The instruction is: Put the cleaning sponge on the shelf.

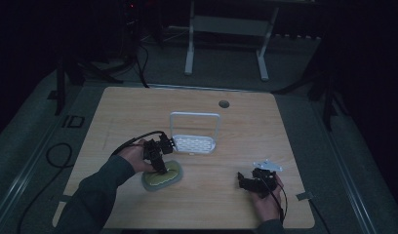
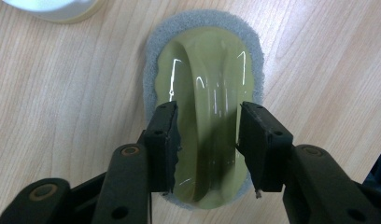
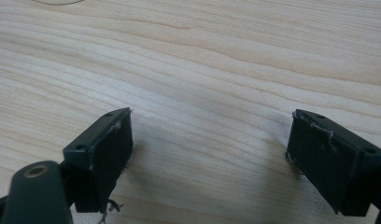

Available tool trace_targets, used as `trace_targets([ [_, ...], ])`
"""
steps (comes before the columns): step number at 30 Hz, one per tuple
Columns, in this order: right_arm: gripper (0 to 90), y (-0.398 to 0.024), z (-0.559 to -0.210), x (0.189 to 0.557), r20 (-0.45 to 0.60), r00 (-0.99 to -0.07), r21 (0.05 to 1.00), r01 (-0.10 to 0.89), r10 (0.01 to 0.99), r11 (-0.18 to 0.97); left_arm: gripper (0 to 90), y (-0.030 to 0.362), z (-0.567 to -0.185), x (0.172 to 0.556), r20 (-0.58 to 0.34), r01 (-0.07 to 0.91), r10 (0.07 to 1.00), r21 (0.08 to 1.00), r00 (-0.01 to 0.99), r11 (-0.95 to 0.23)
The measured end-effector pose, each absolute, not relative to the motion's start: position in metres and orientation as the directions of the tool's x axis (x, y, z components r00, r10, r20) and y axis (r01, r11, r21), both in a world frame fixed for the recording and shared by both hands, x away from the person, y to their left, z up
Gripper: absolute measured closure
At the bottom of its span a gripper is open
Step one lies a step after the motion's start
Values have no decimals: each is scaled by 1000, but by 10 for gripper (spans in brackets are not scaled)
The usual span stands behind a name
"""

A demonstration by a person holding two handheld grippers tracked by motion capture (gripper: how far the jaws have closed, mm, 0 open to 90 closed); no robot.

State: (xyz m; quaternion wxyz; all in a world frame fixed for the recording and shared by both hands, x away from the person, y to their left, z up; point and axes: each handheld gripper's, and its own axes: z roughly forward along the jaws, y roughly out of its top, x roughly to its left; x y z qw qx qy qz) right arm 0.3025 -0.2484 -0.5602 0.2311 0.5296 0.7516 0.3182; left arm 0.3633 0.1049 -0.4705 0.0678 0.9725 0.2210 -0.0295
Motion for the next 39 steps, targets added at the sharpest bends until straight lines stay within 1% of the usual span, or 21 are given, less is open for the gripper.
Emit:
trace_targets([
  [20,139,-248,-560,303,-11,-333,724,648,943,238,699,98,-474,365,-90,401,395,59,914,-914],
  [22,140,-248,-560,303,-11,-333,724,648,943,237,709,97,-474,364,-80,400,395,57,915,-915],
  [26,140,-248,-560,303,-11,-333,723,648,943,237,713,97,-473,363,-63,391,388,44,920,-919],
  [39,140,-249,-560,303,-13,-334,724,647,943,239,716,97,-470,363,-55,385,382,61,923,-921],
])
